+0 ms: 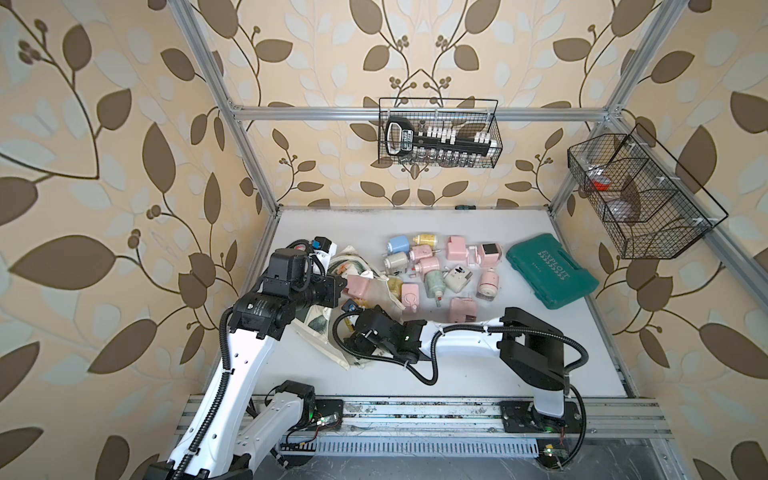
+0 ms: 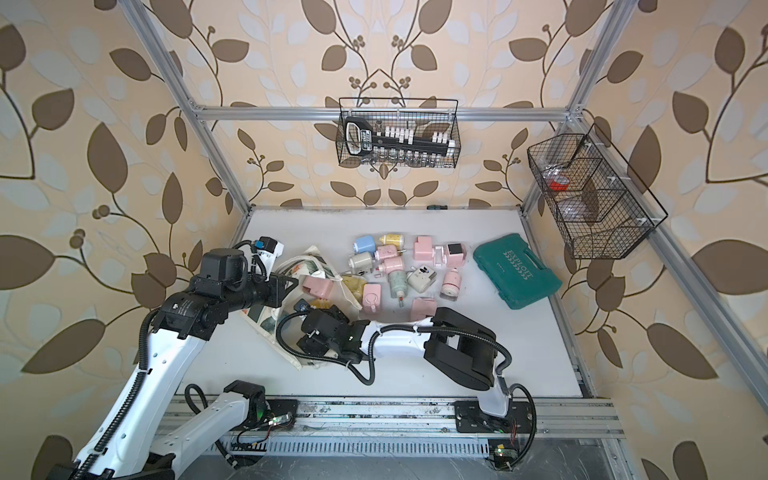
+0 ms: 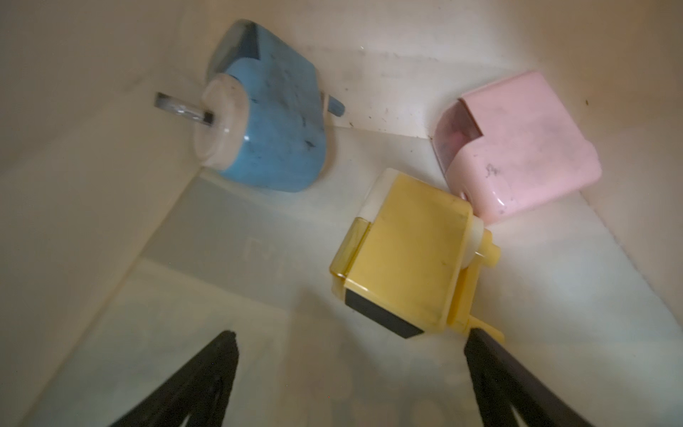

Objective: Take out the pencil sharpeners from the tote bags
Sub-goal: Pick up the pencil sharpener from the canvas bag.

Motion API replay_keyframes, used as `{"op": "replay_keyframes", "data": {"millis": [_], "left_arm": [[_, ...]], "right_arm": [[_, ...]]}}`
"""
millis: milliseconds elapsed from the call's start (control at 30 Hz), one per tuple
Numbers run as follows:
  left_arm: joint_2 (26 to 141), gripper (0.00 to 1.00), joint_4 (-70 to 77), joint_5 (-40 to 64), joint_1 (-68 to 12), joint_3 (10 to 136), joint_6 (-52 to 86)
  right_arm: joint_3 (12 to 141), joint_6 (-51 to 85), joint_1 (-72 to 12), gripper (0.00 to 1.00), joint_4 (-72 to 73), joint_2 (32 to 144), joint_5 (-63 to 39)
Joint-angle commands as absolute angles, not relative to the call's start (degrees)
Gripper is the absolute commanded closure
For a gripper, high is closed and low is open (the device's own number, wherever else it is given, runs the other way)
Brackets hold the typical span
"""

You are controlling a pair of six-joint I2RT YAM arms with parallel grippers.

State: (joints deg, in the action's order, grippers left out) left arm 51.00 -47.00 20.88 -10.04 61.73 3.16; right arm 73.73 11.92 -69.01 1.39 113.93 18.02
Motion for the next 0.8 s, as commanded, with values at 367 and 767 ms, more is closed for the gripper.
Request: {"op": "replay_keyframes", "data": {"millis": [367,767], "left_arm": [[50.19,1.0,-45.7,22.35,-10.02,61.79,2.46],[50.3,1.0,-45.63,22.15,-10.02,61.73,2.46]], "right_arm": [[83.61,14.66,-64.85,0.01,-2.64,124.03,18.92],[89.4,17.62,-63.83,0.2,-5.65,131.78,13.27]]}}
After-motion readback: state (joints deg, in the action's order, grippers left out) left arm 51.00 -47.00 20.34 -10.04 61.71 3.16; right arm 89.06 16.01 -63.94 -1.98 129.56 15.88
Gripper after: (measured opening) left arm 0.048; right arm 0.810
